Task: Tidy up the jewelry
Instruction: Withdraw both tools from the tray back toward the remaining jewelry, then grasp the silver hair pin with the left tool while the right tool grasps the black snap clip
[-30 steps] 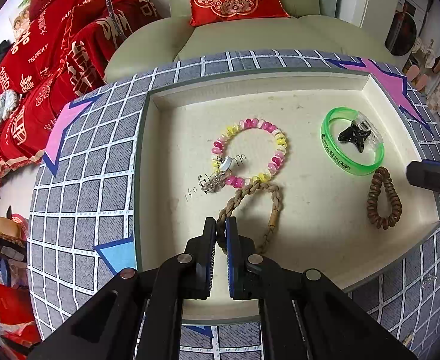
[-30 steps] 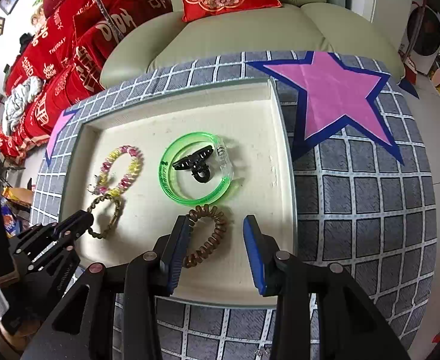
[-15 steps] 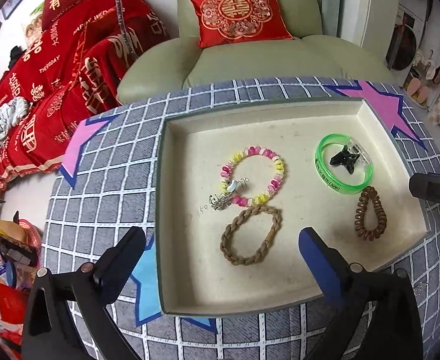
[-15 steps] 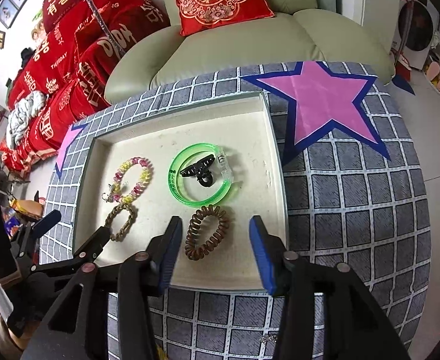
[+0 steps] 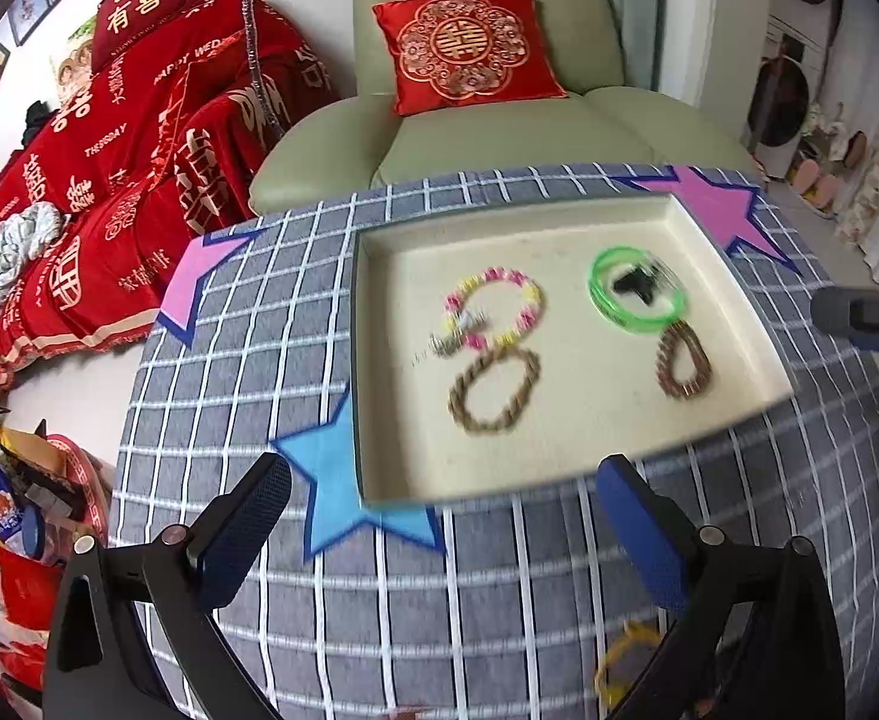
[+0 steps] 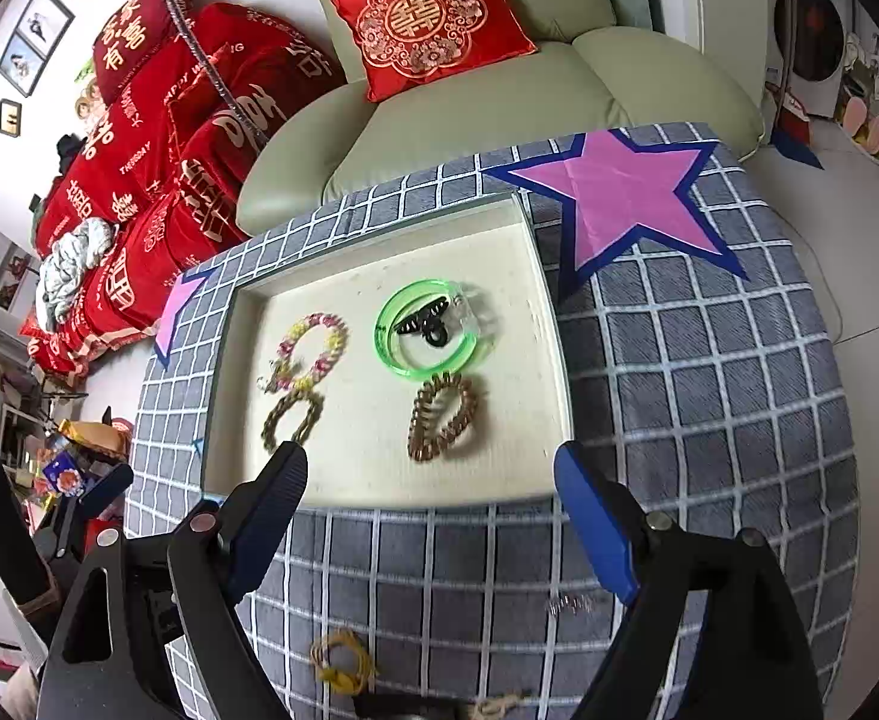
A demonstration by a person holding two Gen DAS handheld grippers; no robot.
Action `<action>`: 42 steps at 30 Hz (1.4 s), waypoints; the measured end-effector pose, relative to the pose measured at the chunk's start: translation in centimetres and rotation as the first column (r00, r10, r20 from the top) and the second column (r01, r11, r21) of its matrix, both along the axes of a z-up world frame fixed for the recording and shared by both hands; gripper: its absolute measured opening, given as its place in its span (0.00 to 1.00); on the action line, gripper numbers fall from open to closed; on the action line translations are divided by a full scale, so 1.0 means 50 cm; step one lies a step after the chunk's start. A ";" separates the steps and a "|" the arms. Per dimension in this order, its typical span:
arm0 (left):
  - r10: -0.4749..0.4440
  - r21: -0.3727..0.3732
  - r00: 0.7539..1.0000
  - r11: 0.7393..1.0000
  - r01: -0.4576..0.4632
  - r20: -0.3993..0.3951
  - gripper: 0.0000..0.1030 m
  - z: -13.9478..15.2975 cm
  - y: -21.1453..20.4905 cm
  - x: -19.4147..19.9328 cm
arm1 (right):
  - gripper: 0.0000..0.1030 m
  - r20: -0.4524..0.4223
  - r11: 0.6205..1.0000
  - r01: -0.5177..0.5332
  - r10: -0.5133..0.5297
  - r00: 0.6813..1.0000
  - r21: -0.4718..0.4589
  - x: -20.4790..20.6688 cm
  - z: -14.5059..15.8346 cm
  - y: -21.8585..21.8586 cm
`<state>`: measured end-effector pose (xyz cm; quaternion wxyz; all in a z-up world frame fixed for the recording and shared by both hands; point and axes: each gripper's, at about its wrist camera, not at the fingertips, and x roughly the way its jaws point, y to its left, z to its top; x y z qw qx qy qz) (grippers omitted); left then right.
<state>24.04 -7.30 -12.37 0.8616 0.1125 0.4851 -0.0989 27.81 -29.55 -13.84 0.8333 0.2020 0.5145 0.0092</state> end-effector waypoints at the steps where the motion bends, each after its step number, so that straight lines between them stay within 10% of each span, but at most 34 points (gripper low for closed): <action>1: -0.007 0.000 1.000 1.000 0.007 -0.004 1.00 0.000 0.004 -0.012 | 0.84 0.003 1.000 -0.003 0.003 1.000 -0.001 -0.007 0.004 0.001; 25: -0.261 -0.006 0.948 0.964 0.265 -0.181 1.00 -0.068 0.037 -0.381 | 0.84 -0.255 0.998 0.059 -0.050 0.966 0.026 -0.330 -0.091 0.049; 36: -0.247 -0.014 0.942 0.968 0.250 -0.227 1.00 -0.115 0.045 -0.437 | 0.84 -0.312 0.996 0.089 -0.080 0.947 0.014 -0.367 -0.133 0.060; 42: -0.269 -0.004 0.938 0.962 0.275 -0.217 1.00 -0.124 0.040 -0.446 | 0.84 -0.279 0.997 -0.057 0.044 0.959 -0.041 -0.332 -0.134 0.098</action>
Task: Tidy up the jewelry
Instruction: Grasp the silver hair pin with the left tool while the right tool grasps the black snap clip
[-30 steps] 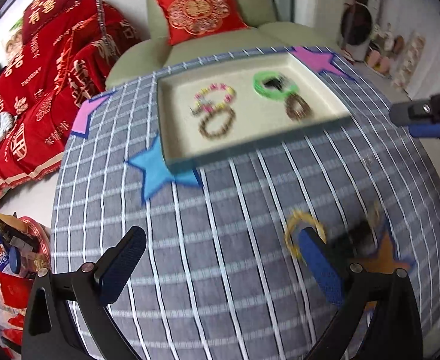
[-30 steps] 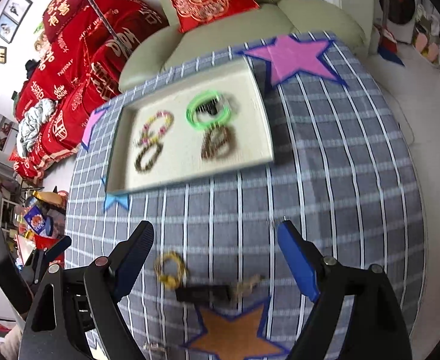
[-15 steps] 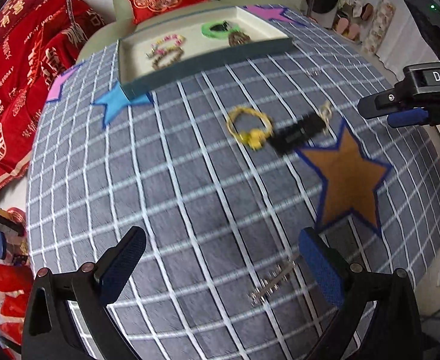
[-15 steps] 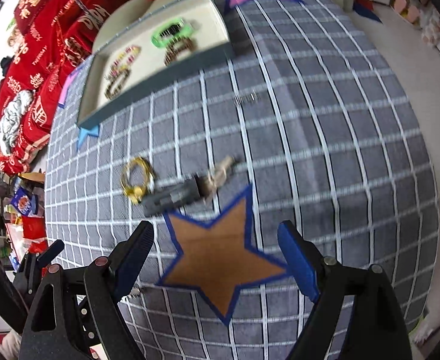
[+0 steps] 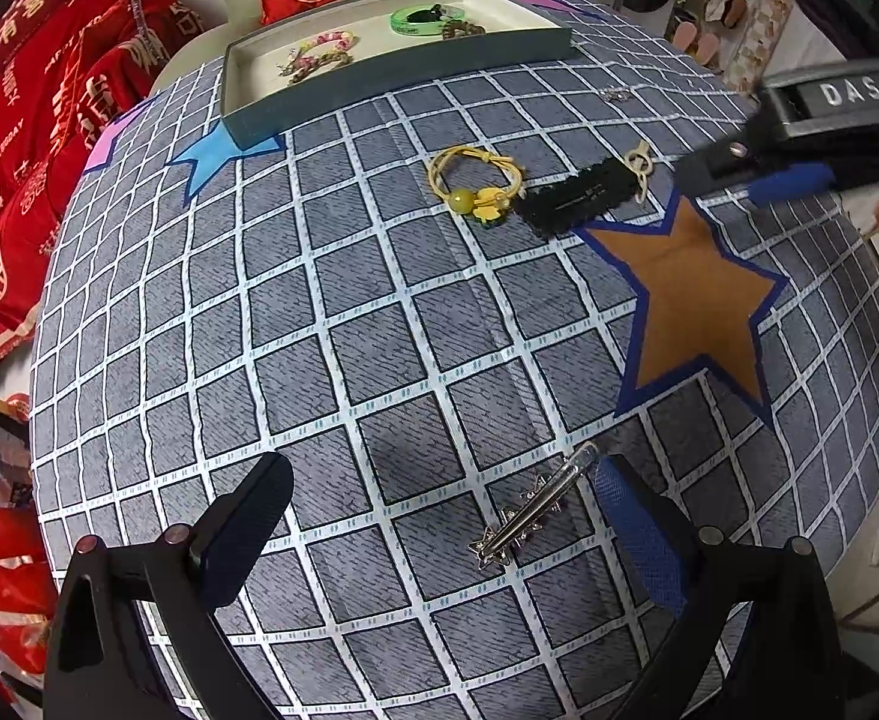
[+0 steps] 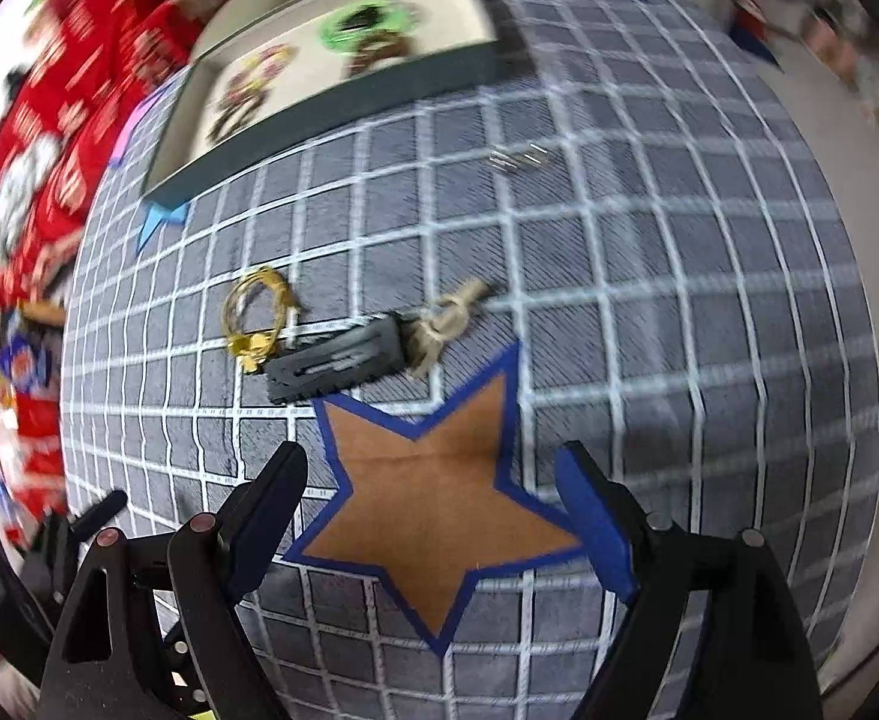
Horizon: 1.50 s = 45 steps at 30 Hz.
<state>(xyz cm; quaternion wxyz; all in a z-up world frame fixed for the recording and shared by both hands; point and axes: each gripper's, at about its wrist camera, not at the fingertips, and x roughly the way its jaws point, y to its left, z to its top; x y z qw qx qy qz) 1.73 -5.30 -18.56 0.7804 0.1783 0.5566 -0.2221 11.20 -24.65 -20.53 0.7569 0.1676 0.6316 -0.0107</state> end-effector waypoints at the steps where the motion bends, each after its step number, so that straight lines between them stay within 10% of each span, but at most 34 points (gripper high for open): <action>1: -0.007 0.001 1.000 1.000 0.007 0.002 0.94 -0.001 -0.001 -0.002 | 0.84 0.008 0.998 -0.064 0.064 0.998 -0.016 0.011 0.000 0.013; 10: -0.048 -0.008 0.999 0.999 0.048 -0.015 0.93 -0.018 -0.009 -0.006 | 0.84 0.028 0.836 -0.526 0.536 0.844 -0.154 0.064 -0.013 0.117; 13: -0.079 -0.002 0.997 0.997 0.079 -0.028 0.80 -0.027 -0.016 -0.009 | 0.84 0.013 0.778 -0.603 0.615 0.789 -0.178 0.080 -0.029 0.136; 26: -0.119 -0.024 0.991 0.993 0.118 -0.066 0.76 -0.050 -0.028 -0.014 | 0.79 -0.078 0.589 -0.776 0.783 0.617 -0.228 0.118 -0.084 0.190; 34: -0.129 -0.056 0.989 0.991 0.125 -0.076 0.20 -0.035 -0.026 -0.010 | 0.44 -0.066 0.609 -0.760 0.769 0.636 -0.227 0.107 -0.071 0.199; 45: 0.071 -0.213 0.969 0.969 -0.123 -0.235 0.18 -0.022 0.046 0.075 | 0.43 -0.024 0.801 -0.591 0.592 0.806 -0.090 0.058 -0.042 0.160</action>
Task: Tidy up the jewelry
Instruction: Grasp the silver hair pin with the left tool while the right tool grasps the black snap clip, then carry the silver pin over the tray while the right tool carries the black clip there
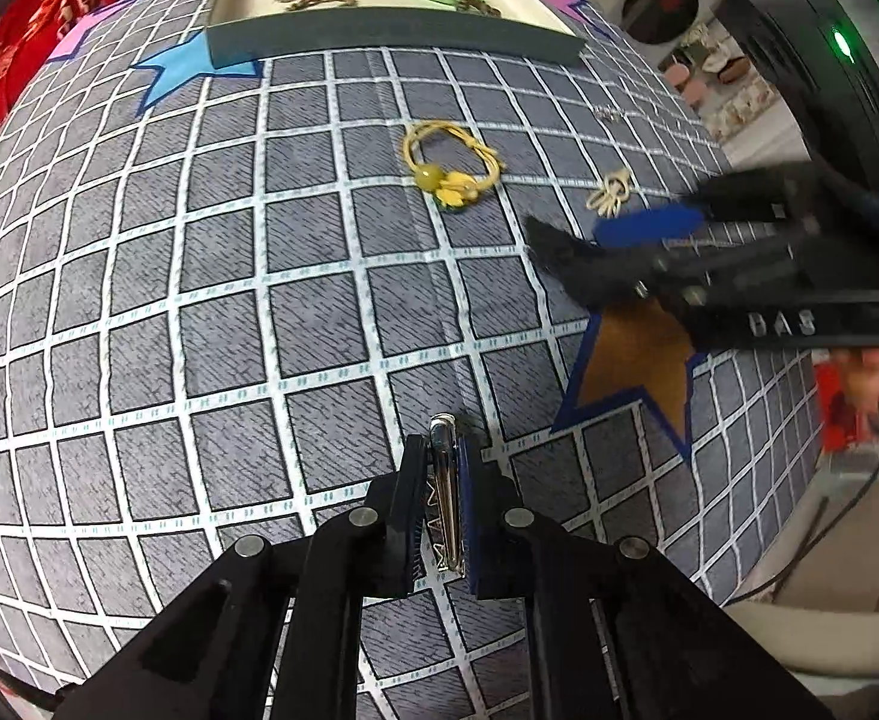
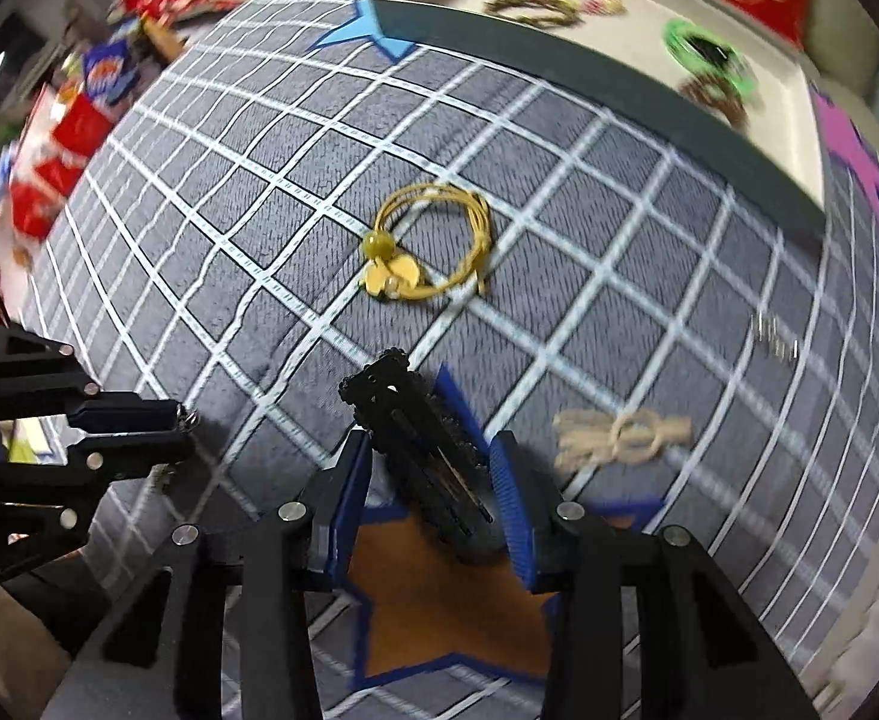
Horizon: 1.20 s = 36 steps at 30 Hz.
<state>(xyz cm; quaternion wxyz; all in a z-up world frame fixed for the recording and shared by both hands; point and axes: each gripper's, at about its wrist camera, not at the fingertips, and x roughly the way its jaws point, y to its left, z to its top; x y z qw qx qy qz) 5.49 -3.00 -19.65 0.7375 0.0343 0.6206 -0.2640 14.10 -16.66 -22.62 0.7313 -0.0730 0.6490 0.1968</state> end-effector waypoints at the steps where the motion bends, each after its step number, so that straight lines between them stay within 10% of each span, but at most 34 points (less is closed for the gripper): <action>1: 0.002 -0.001 1.000 1.000 -0.002 0.001 0.18 0.002 0.002 0.001 | 0.43 -0.015 0.999 0.038 -0.037 0.999 0.020 -0.011 0.002 -0.010; 15: 0.073 -0.055 0.997 0.996 -0.071 0.034 0.18 0.066 0.021 0.052 | 0.43 -0.093 0.914 0.357 -0.345 0.934 0.192 -0.059 0.047 -0.106; 36: 0.148 -0.123 0.967 0.985 -0.124 0.209 0.18 0.194 0.003 0.245 | 0.43 0.031 0.869 0.420 -0.442 0.896 0.264 0.112 0.158 -0.162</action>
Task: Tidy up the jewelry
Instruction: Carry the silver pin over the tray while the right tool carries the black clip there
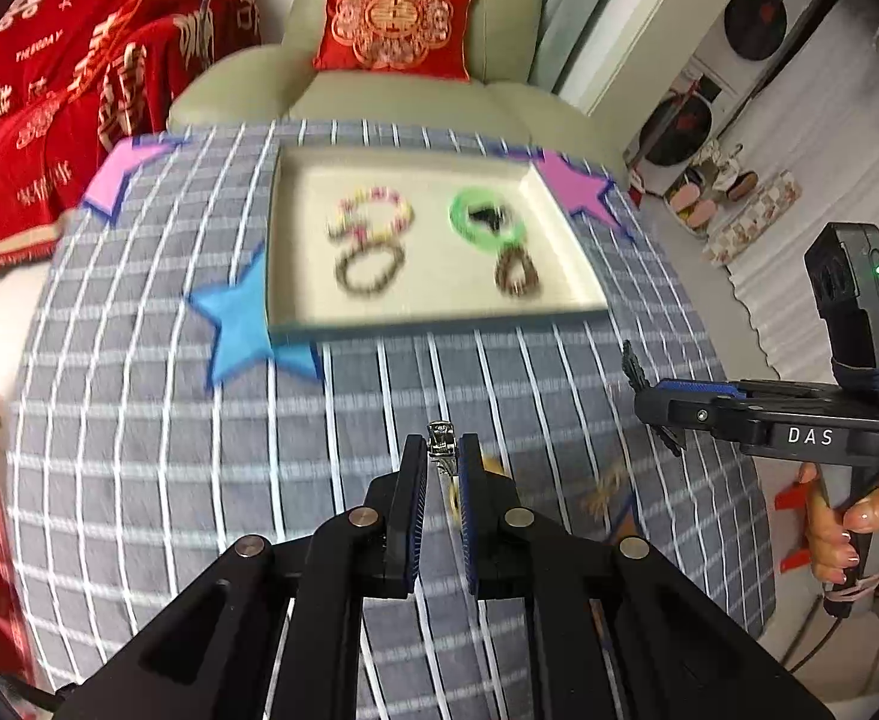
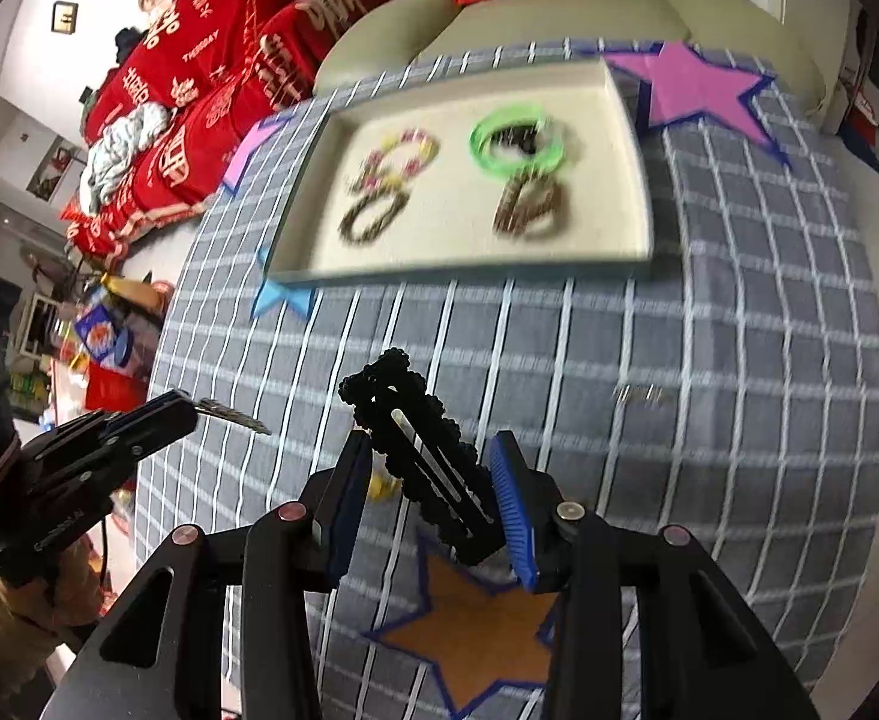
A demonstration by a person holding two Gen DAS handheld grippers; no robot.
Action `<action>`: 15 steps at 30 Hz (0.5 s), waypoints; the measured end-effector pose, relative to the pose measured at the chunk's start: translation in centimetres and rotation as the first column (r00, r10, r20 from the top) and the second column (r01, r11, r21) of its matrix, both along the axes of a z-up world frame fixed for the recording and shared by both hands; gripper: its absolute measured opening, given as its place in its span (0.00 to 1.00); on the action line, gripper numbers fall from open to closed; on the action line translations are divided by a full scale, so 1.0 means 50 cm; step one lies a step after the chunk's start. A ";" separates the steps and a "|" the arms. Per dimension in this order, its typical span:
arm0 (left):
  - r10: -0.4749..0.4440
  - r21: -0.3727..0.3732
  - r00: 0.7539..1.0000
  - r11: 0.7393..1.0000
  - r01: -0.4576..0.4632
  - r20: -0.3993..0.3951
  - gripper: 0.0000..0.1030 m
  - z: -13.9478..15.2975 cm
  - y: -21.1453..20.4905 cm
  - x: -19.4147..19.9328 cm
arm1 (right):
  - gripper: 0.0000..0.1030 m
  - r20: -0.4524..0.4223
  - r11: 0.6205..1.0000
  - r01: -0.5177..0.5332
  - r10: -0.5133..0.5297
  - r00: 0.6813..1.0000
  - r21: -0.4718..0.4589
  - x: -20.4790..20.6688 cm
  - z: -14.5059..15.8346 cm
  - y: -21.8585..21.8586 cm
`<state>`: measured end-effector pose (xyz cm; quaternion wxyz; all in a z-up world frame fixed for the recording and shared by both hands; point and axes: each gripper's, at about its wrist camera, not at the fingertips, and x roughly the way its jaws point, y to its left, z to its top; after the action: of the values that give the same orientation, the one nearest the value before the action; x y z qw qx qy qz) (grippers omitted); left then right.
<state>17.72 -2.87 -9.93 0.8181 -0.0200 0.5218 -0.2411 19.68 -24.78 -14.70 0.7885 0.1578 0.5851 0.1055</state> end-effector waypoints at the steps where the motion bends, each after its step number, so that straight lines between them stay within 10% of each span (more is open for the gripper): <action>1: 0.005 -0.003 1.000 1.000 -0.005 0.011 0.18 0.005 -0.002 0.017 | 0.43 0.006 1.000 0.004 -0.004 1.000 -0.006 0.015 0.005 -0.005; 15: 0.054 0.003 0.996 0.999 -0.054 0.064 0.18 -0.002 -0.056 0.220 | 0.43 0.024 0.999 0.022 -0.022 0.999 -0.035 0.242 -0.015 -0.022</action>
<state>28.71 -5.68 -10.04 0.8406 -0.0245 0.4952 -0.2181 31.76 -25.89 -15.45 0.7989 0.1492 0.5759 0.0884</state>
